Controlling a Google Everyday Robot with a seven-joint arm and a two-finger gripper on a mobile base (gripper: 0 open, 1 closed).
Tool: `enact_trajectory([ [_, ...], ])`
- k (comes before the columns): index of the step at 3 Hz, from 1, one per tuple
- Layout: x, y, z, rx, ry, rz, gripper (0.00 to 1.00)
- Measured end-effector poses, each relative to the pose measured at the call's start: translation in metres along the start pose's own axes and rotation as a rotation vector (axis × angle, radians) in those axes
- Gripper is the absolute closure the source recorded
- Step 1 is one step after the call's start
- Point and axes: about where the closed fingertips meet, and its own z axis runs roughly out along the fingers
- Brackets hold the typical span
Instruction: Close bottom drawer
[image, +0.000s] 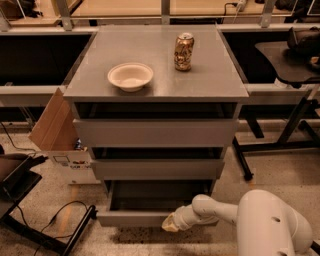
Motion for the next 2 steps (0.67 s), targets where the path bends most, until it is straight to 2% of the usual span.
enact_trajectory([
  [1,0.001,0.003,0.000,0.000,0.000,0.000,1.00],
  [2,0.000,-0.021,0.001,0.022,0.013,0.009,1.00],
])
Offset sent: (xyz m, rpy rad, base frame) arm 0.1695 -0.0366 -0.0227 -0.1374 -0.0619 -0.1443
